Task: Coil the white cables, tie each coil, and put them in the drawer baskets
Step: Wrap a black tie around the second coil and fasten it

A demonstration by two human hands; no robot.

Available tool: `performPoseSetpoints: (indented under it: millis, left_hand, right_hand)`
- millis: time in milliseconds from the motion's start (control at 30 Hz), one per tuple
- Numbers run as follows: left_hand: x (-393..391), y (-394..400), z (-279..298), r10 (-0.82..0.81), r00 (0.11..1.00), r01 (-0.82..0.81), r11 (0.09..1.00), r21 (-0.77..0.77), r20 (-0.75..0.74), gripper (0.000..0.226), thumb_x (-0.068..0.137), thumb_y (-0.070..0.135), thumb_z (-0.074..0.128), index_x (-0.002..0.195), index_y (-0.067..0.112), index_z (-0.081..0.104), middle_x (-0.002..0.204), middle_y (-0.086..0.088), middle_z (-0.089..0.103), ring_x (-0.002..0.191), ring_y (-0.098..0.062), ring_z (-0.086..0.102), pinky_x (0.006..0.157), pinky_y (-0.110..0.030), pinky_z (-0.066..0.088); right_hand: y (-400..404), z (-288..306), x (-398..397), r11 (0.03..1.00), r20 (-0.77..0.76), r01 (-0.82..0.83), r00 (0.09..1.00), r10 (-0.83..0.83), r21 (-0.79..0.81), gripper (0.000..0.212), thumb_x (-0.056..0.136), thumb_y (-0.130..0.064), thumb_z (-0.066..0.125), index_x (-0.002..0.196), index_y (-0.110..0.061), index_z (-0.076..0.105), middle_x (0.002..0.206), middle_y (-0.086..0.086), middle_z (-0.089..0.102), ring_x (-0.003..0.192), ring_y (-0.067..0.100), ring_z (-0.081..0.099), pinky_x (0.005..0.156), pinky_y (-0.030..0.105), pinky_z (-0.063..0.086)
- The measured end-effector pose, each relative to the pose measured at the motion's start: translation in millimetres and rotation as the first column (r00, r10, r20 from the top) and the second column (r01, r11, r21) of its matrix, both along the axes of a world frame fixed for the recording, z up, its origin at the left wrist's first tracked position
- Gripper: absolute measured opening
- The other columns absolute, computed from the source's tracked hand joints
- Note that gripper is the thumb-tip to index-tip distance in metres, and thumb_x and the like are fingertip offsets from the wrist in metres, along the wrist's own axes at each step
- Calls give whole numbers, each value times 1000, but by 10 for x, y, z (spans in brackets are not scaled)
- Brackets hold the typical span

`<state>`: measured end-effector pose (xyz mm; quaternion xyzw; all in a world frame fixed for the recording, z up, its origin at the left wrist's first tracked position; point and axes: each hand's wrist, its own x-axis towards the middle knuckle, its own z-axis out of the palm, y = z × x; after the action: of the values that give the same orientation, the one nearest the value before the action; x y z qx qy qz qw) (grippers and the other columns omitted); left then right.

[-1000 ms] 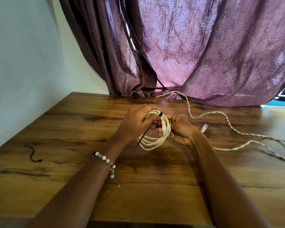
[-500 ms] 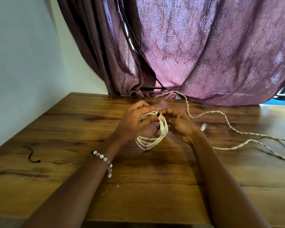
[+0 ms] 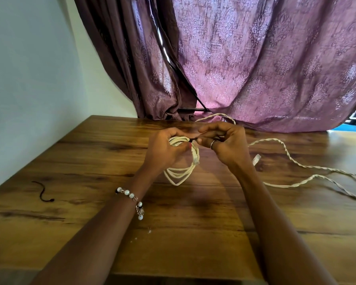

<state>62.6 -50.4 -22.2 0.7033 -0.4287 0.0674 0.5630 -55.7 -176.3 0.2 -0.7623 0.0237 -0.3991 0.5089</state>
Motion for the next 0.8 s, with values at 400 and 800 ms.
performPoseSetpoints:
  millis: [400,800]
  left_hand:
    - [-78,-34,-10,-120,741,-29,977,-210,-661,6,80,4,72,79,8,69,58,-4,60,46,-11,41,39,-17,29]
    - [-58,26,54,-92,717,-2,991,-135,-691,16,71,4,80,80,14,70,77,-12,64,67,-22,52,51,-24,39]
  right_hand:
    - [169,-85,121,549,136,253,960,-245,-797,13,66,-10,62,78,-14,58,69,-2,64,59,19,59,49,33,45]
    - [83,-62,115,745,-71,117,974,-215,-657,39,86,-41,49,74,-8,64,62,7,65,57,25,60,53,36,47]
